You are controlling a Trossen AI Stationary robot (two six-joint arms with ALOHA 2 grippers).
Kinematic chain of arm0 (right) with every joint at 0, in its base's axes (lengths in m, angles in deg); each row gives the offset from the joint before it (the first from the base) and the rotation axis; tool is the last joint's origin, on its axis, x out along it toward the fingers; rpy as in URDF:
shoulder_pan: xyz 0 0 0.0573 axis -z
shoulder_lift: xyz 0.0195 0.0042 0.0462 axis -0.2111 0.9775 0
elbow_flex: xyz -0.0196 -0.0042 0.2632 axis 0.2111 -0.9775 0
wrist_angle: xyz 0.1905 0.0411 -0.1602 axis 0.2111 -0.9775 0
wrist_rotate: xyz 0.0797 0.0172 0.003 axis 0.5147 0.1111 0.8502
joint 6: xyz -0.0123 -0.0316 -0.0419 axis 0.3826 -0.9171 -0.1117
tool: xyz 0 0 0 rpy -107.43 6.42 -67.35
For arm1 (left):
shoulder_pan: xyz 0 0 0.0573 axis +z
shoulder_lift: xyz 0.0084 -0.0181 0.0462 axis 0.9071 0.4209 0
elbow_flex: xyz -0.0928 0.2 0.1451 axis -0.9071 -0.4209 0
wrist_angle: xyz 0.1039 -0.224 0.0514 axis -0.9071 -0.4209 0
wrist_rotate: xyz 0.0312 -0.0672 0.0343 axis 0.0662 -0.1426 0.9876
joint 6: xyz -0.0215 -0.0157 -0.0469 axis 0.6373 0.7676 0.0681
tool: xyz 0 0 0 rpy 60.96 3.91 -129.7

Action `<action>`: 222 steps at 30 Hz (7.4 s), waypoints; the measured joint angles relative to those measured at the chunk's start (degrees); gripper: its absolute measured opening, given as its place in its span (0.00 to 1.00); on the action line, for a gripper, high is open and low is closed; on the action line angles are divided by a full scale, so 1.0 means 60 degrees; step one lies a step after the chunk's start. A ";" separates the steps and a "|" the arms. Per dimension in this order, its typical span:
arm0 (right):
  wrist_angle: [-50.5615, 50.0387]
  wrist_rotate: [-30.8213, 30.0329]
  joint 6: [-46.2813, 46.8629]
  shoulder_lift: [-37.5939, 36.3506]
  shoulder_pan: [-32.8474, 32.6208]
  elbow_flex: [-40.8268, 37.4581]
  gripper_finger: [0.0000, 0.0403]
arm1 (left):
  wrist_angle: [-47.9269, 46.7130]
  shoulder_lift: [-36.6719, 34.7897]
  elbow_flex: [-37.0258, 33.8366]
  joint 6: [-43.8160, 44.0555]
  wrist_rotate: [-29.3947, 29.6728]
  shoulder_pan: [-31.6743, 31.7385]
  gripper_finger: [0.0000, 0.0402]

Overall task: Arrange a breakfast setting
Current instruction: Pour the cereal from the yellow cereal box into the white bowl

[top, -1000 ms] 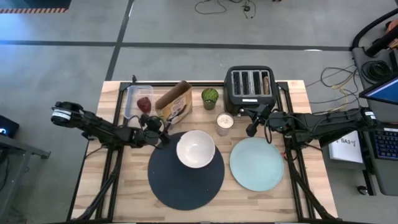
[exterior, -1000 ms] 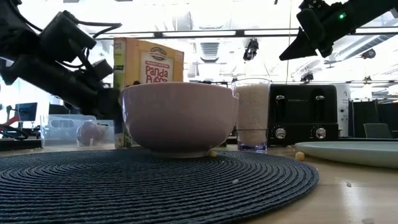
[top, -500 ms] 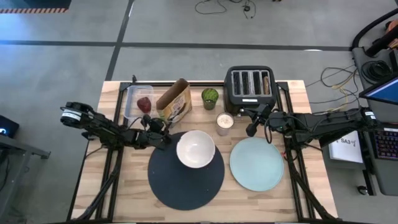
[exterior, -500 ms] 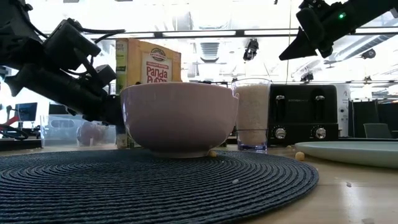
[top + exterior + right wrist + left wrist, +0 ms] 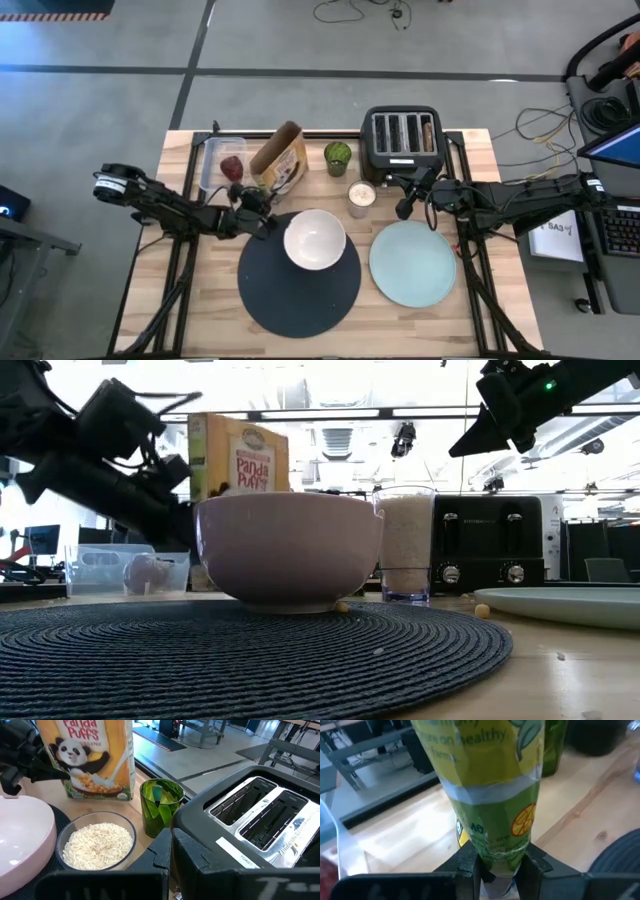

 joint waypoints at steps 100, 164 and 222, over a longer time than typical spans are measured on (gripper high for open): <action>-0.0342 0.0855 -0.0521 -0.0001 -0.0007 0.0000 0.02 | -2.0034 0.0204 1.2005 0.3425 -1.5221 -0.0028 0.15; -0.0339 0.0815 -0.0742 -0.0006 -0.0004 0.0000 0.02 | -1.9966 0.0580 1.2132 0.2082 -1.5804 0.0829 0.12; 0.0419 0.0218 -0.2830 -0.0014 0.0000 0.0000 0.02 | -2.0049 0.0577 1.2183 0.2100 -1.5983 0.0727 0.09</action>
